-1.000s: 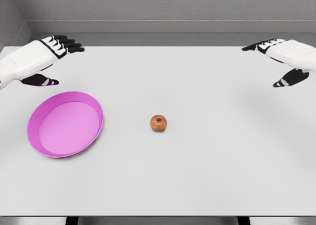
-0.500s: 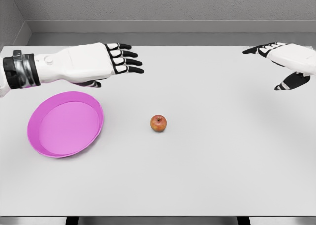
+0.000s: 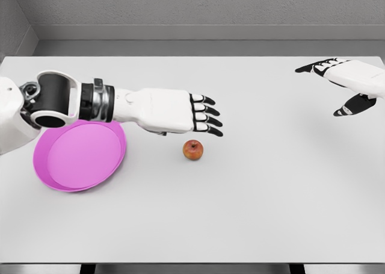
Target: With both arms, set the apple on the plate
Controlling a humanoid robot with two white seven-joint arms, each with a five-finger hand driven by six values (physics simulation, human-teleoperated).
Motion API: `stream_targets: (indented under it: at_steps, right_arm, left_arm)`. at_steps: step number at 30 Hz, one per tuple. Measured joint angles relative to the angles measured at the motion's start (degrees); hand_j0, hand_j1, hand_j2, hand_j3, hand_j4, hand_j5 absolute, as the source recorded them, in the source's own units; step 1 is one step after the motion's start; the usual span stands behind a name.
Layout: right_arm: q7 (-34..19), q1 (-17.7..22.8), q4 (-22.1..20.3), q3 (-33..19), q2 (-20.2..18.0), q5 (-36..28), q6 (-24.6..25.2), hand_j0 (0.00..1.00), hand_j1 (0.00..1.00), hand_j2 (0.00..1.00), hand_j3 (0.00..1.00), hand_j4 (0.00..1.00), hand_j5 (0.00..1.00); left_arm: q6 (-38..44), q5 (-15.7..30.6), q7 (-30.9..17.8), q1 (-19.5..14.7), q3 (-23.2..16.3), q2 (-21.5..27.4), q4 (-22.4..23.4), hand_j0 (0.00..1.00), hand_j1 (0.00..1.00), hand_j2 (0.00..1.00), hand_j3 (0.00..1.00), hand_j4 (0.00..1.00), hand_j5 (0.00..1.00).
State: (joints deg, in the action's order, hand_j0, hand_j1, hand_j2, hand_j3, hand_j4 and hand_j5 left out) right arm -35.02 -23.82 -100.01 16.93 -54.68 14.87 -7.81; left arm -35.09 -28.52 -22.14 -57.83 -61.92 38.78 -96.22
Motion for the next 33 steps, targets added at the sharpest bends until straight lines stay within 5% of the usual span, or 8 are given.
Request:
stream_targets:
  at_steps: [16, 33]
  right_arm:
    - [0.0, 0.1, 0.0, -0.1, 0.1, 0.0, 0.0, 1.0, 1.0, 1.0, 1.0, 1.0, 1.0]
    - [0.0, 0.0, 0.1, -0.1, 0.0, 0.0, 0.0, 1.0, 1.0, 1.0, 1.0, 1.0, 1.0]
  left_arm:
    - [0.0, -10.5, -1.0, -2.1, -6.5, -3.2, 3.4, 1.0, 1.0, 1.0, 1.0, 1.0, 1.0]
    - [0.0, -13.8, -1.3, -1.9, -9.6, -4.8, 5.3, 1.0, 1.0, 1.0, 1.0, 1.0, 1.0]
